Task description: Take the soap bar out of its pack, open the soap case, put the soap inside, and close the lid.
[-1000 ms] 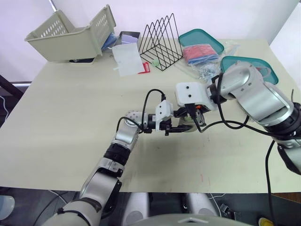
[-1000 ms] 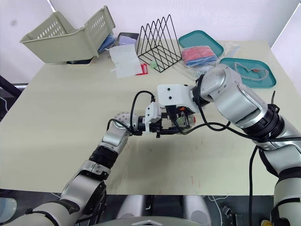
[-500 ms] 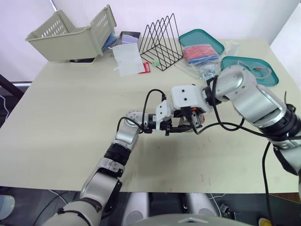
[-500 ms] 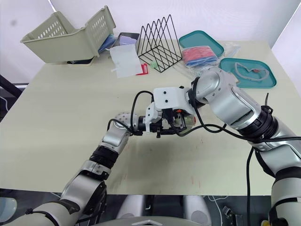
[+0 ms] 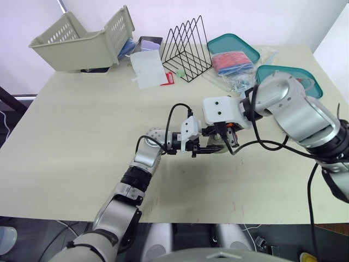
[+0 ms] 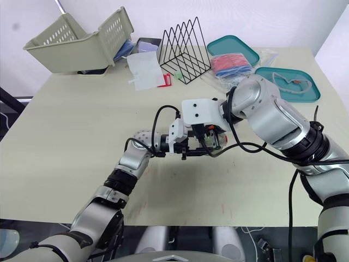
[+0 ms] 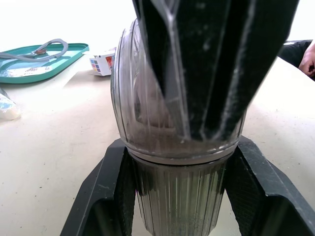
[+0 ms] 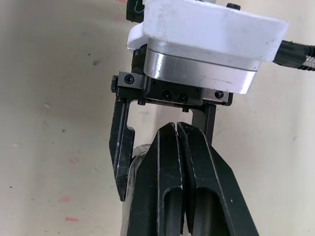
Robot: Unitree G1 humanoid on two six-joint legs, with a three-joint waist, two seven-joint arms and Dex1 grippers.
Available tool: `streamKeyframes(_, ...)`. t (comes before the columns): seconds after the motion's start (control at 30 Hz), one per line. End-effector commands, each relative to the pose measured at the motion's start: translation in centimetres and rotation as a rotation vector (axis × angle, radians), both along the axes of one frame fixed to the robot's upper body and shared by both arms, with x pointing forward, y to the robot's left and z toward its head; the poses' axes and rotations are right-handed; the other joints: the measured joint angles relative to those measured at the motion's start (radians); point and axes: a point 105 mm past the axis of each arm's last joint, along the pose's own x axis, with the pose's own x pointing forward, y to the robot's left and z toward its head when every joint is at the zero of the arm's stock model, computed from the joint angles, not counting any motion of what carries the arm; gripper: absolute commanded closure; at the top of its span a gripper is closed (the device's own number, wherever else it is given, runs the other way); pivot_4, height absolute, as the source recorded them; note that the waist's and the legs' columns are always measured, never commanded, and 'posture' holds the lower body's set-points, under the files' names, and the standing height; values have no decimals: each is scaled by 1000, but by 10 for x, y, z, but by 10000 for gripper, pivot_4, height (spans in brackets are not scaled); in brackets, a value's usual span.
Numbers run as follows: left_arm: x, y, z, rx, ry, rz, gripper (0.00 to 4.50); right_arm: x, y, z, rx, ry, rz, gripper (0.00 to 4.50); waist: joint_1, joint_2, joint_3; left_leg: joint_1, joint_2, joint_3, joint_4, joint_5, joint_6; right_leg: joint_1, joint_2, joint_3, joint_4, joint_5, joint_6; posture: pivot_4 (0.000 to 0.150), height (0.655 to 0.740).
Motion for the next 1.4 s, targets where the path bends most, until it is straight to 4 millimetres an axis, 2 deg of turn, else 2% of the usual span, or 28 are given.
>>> streamKeyframes(0.03, -1, -1, 14, -38, -58, -21, 25452, 12, -17, -22, -71, 23, -87, 44503, 0, 0, 0, 0, 0, 0, 0, 0, 0, 0, 0, 0, 0, 0, 0, 1500, 7400)
streamKeyframes(0.23, -1, -1, 14, -39, -58, -19, 25452, 6, -6, -24, -80, 9, -42, 44503, 1, 0, 0, 0, 0, 0, 0, 0, 0, 0, 0, 0, 0, 0, 0, 1500, 7400)
streamKeyframes(0.53, -1, -1, 14, -38, -61, -18, 25452, 7, -6, -27, -103, 1, -33, 44503, 2, 0, 0, 0, 0, 0, 0, 0, 0, 0, 0, 0, 0, 0, 0, 1500, 7400)
streamKeyframes(0.83, -1, -1, 14, -38, -59, -17, 25452, 6, -13, -11, -88, -19, -45, 44503, 2, 0, 0, 0, 0, 0, 0, 0, 0, 0, 0, 0, 0, 0, 0, 1500, 7400)
streamKeyframes(1.1, 0, 2, 14, -39, -55, -15, 25452, 9, -24, -5, -91, -25, -79, 44503, 1, 0, 0, 0, 0, 0, 0, 0, 0, 0, 0, -1, 0, 0, 0, 1500, 7400)
streamKeyframes(1.4, 1, 3, 14, -32, -54, -14, 25452, 7, -20, -3, -57, -15, -75, 44503, -3, 0, 0, 0, 0, 0, 0, 0, 0, 0, 0, 0, 0, 0, 0, 1500, 7400)
